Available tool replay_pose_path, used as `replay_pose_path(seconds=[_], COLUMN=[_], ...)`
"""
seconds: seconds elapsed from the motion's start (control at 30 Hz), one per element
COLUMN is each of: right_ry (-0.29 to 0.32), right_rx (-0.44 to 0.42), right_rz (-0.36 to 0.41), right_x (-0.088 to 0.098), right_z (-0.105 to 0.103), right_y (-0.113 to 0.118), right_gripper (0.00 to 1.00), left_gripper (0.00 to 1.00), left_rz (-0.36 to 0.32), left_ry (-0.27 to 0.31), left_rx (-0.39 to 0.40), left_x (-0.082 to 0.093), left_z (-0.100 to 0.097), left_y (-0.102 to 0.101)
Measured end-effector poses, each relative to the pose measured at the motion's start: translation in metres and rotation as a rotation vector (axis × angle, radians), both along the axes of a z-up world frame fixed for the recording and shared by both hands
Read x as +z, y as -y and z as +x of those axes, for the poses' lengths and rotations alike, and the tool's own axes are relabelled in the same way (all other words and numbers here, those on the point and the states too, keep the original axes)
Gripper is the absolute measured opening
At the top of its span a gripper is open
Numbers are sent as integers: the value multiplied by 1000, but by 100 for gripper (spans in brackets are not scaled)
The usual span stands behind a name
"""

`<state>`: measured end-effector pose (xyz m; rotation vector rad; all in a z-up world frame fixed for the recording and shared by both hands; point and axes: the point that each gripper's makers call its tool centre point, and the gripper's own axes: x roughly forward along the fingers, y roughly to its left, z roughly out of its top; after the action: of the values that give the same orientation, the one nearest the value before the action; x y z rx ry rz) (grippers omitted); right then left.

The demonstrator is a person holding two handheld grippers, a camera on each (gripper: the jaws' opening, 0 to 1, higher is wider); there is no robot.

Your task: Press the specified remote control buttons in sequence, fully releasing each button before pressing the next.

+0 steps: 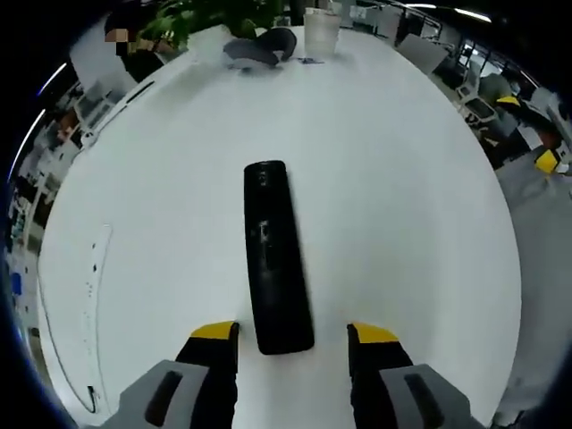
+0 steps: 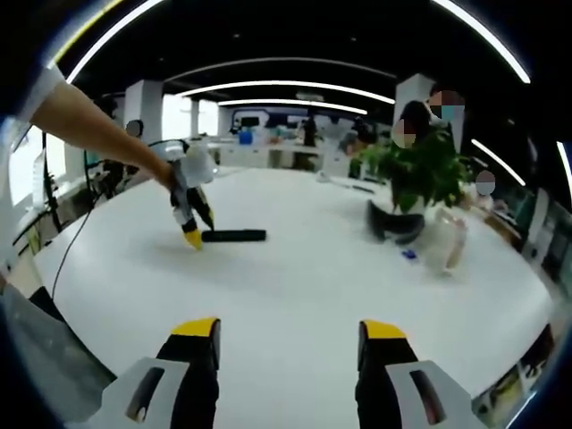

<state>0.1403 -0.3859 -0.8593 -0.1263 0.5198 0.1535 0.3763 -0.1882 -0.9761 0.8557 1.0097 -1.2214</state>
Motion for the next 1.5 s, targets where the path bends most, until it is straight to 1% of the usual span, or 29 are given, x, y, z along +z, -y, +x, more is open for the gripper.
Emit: replay_pose_path(seconds=[0.13, 0.23, 0.5, 0.67, 1.07, 1.17, 1.4, 1.43, 1.5], right_ry=[5, -6, -7, -4, 0, 1, 8, 8, 9], right_rx=[-2, 8, 11, 11, 14, 14, 14, 14, 12], right_rz=[7, 2, 3, 2, 12, 17, 21, 21, 25], right_x=[1, -1, 1, 2, 3, 4, 4, 4, 5], right_z=[0, -1, -1, 0, 1, 1, 1, 1, 1], right_y=[1, -1, -3, -3, -3, -3, -2, -2, -2], right_gripper=[60, 60, 59, 59, 58, 57, 56, 56, 56], left_gripper=[42, 41, 34, 26, 23, 23, 23, 23, 23], left_rz=[21, 32, 78, 107, 147, 154, 182, 186, 190], left_ry=[1, 1, 0, 5, 31, 37, 61, 65, 59], left_rx=[-29, -25, -47, -83, -91, -80, -96, -109, -117], left_x=[0, 1, 2, 3, 3, 3, 3, 2, 3], left_z=[-5, -7, -12, -19, -20, -20, -25, -26, -31], left_y=[3, 2, 3, 5, 7, 7, 8, 8, 9])
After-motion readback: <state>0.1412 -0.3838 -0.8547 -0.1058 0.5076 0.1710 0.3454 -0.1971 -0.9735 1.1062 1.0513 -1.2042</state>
